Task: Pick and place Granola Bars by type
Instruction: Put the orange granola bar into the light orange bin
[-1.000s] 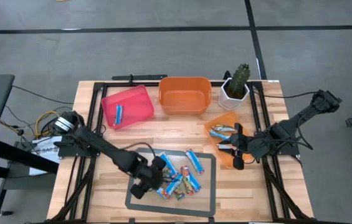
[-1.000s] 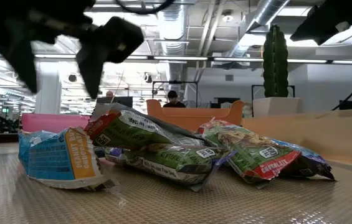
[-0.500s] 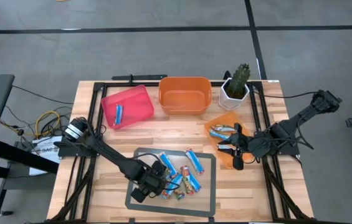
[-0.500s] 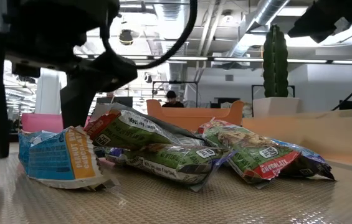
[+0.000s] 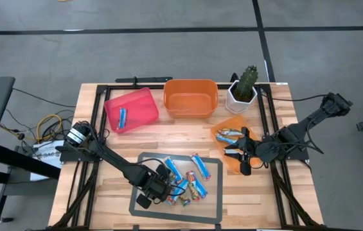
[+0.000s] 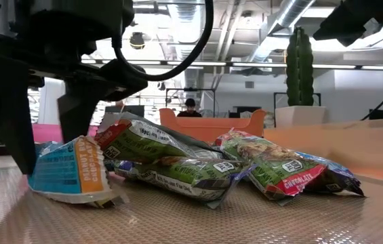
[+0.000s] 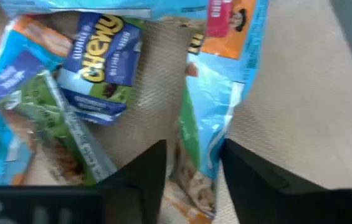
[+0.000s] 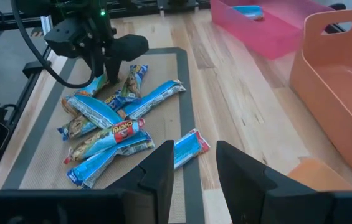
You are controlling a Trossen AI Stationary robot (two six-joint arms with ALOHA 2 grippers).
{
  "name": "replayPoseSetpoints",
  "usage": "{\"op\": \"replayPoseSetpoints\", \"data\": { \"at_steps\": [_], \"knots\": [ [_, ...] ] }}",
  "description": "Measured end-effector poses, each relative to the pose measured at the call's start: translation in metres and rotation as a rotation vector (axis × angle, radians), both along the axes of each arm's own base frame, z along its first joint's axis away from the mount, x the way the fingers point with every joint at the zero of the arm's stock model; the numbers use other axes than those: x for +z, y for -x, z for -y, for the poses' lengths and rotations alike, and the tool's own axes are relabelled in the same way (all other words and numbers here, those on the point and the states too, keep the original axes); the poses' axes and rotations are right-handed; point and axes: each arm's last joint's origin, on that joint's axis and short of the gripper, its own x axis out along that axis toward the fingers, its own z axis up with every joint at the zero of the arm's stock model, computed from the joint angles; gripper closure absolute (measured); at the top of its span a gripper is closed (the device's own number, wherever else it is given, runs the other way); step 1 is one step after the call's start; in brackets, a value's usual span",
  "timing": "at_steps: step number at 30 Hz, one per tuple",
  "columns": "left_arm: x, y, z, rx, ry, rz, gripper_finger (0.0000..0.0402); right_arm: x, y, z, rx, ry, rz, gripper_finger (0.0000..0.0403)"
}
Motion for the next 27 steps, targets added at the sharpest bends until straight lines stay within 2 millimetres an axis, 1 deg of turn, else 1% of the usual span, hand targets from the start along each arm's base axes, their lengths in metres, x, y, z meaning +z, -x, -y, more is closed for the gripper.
{"op": "replayPoseSetpoints", "data": {
  "at_steps": [6, 11, 16, 19, 23, 27],
  "knots": [
    [0.000, 0.001, 0.001, 0.023, 0.047, -0.028, 0.0346, 0.000, 0.000, 0.000, 0.000, 0.000, 0.000, 0.0290],
    [0.001, 0.002, 0.001, 0.068, 0.083, -0.065, 0.0392, 0.000, 0.000, 0.000, 0.000, -0.001, 0.000, 0.0290],
    [0.007, 0.005, 0.000, 0.125, 0.062, -0.132, 0.0397, 0.001, 0.000, 0.000, -0.010, -0.022, 0.010, 0.0290],
    [0.014, 0.005, 0.000, 0.146, 0.052, -0.156, 0.0399, 0.002, -0.001, -0.001, -0.009, -0.028, 0.018, 0.0290],
    [0.031, 0.003, 0.001, 0.168, 0.020, -0.172, 0.0400, 0.003, -0.002, -0.001, -0.009, -0.039, 0.036, 0.0290],
    [0.055, 0.001, -0.001, 0.189, -0.040, -0.122, 0.0401, 0.004, -0.002, -0.001, -0.009, -0.042, 0.041, 0.0290]
  ]
}}
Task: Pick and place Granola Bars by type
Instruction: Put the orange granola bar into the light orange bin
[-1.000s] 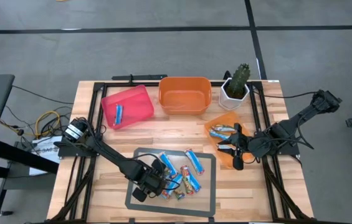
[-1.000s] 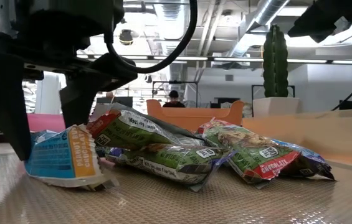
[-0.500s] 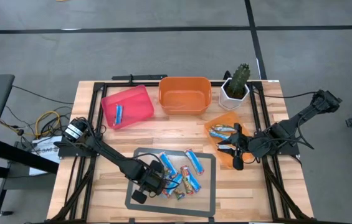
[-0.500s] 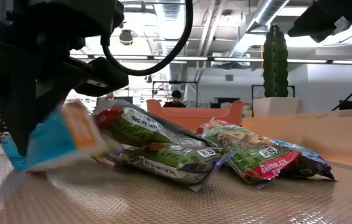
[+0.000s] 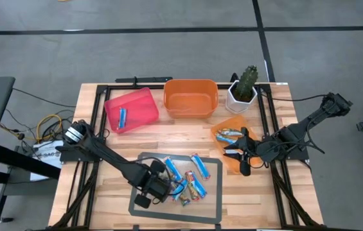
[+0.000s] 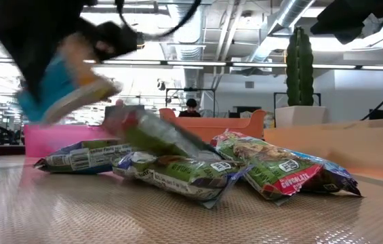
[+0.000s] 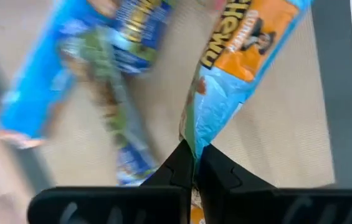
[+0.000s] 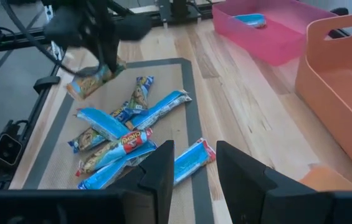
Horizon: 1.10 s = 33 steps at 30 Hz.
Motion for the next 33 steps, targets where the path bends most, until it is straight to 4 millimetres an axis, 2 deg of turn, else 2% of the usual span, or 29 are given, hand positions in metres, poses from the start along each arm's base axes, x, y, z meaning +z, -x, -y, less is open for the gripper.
{"op": "replayPoseSetpoints", "data": {
  "at_steps": [4, 8, 12, 15, 19, 24, 33],
  "knots": [
    [0.025, 0.004, -0.013, -0.010, -0.072, 0.095, 0.0401, 0.000, 0.000, 0.001, 0.008, 0.029, -0.002, 0.0290],
    [0.062, 0.010, -0.041, 0.075, -0.111, 0.241, 0.0401, 0.000, -0.002, 0.004, 0.012, 0.072, -0.005, 0.0290],
    [0.097, 0.016, -0.071, 0.156, -0.114, 0.456, 0.0401, 0.002, -0.006, 0.009, -0.012, 0.116, 0.018, 0.0290],
    [0.115, 0.015, -0.092, 0.197, -0.067, 0.659, 0.0401, 0.005, -0.013, 0.012, -0.067, 0.166, 0.074, 0.0290],
    [0.125, 0.008, -0.115, 0.263, 0.001, 0.882, 0.0401, 0.009, -0.029, 0.013, -0.069, 0.225, 0.144, 0.0290],
    [0.128, -0.004, -0.131, 0.283, 0.117, 1.064, 0.0401, 0.008, -0.052, 0.012, -0.077, 0.297, 0.220, 0.0290],
    [0.124, -0.009, -0.151, 0.407, 0.168, 1.137, 0.0401, 0.006, -0.080, 0.019, -0.129, 0.364, 0.325, 0.0290]
  ]
}}
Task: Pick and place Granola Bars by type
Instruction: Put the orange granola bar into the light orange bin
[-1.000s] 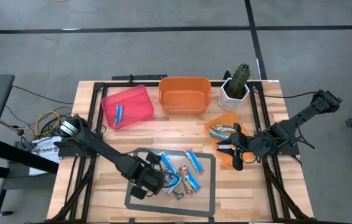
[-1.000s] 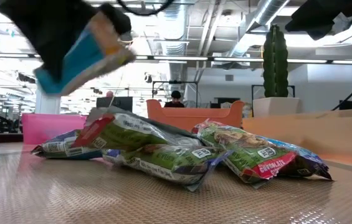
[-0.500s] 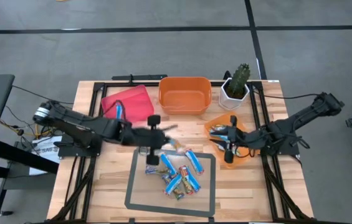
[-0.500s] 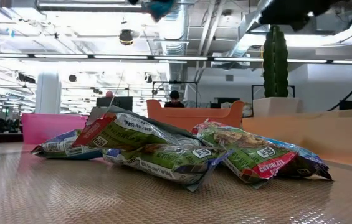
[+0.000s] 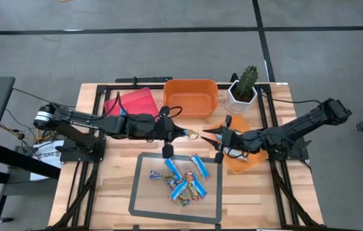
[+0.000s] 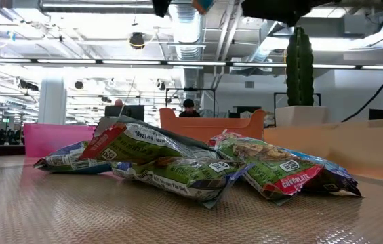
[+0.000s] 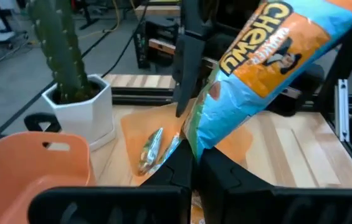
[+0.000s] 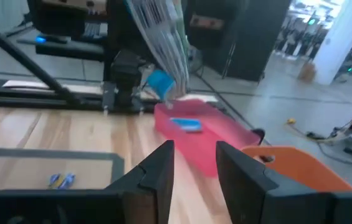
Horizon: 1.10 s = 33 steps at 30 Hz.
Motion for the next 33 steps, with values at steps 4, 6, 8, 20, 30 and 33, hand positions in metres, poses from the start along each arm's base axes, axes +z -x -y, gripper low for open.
{"op": "replayPoseSetpoints", "data": {
  "at_steps": [4, 6, 8, 20, 30, 33],
  "knots": [
    [-0.009, 0.000, -0.008, 0.032, 0.024, -0.014, 0.0401, 0.002, -0.004, 0.001, -0.004, 0.022, 0.034, 0.0284],
    [-0.009, 0.000, -0.013, 0.047, 0.029, -0.011, 0.0401, 0.004, -0.004, 0.001, -0.004, 0.019, 0.052, 0.0271],
    [-0.008, -0.001, -0.017, 0.058, 0.031, -0.001, 0.0401, 0.005, -0.004, 0.002, -0.009, 0.019, 0.059, 0.0251],
    [0.000, -0.003, -0.027, 0.014, 0.056, 0.085, 0.0401, 0.017, -0.009, 0.016, 0.022, 0.000, 0.181, 0.0159],
    [0.002, -0.004, -0.026, -0.017, 0.065, 0.105, 0.0401, 0.024, -0.012, 0.024, 0.137, -0.011, 0.260, 0.0164],
    [0.000, -0.008, -0.025, -0.019, 0.080, 0.117, 0.0401, 0.027, -0.012, 0.026, 0.166, -0.012, 0.283, 0.0164]
  ]
}}
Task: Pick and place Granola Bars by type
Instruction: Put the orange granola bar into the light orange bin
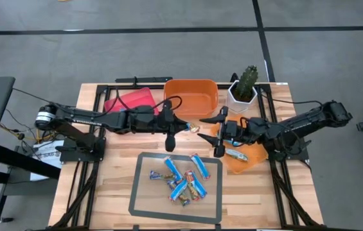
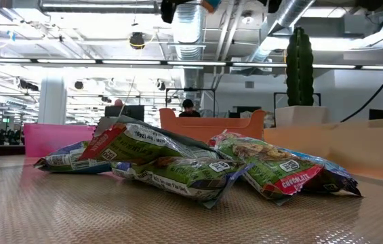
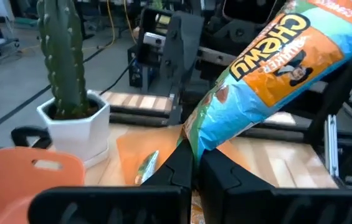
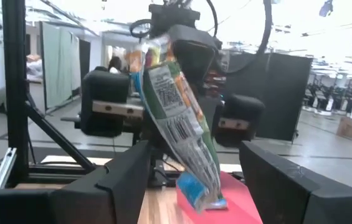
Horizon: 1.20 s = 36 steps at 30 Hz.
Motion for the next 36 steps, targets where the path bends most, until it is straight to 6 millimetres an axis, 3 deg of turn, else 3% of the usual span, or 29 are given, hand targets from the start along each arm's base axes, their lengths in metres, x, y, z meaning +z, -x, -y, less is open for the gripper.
{"op": "replayPoseSetpoints", "data": {
  "at_steps": [6, 14, 20, 27, 36],
  "knots": [
    [-0.011, -0.017, 0.000, -0.028, 0.008, 0.018, 0.0401, 0.003, -0.004, 0.001, 0.003, 0.002, 0.001, 0.0163],
    [-0.015, -0.020, -0.002, -0.053, 0.017, 0.014, 0.0401, 0.002, -0.024, -0.003, -0.004, 0.044, -0.045, 0.0170],
    [-0.016, -0.020, -0.002, -0.055, -0.001, 0.002, 0.0401, -0.003, -0.039, -0.005, -0.034, 0.087, -0.103, 0.0239],
    [-0.017, -0.020, -0.001, -0.059, -0.019, -0.009, 0.0401, -0.001, -0.036, -0.005, -0.042, 0.094, -0.127, 0.0336],
    [-0.018, -0.020, -0.001, -0.087, -0.042, -0.021, 0.0399, 0.000, -0.034, -0.004, -0.047, 0.093, -0.143, 0.0353]
  ]
}}
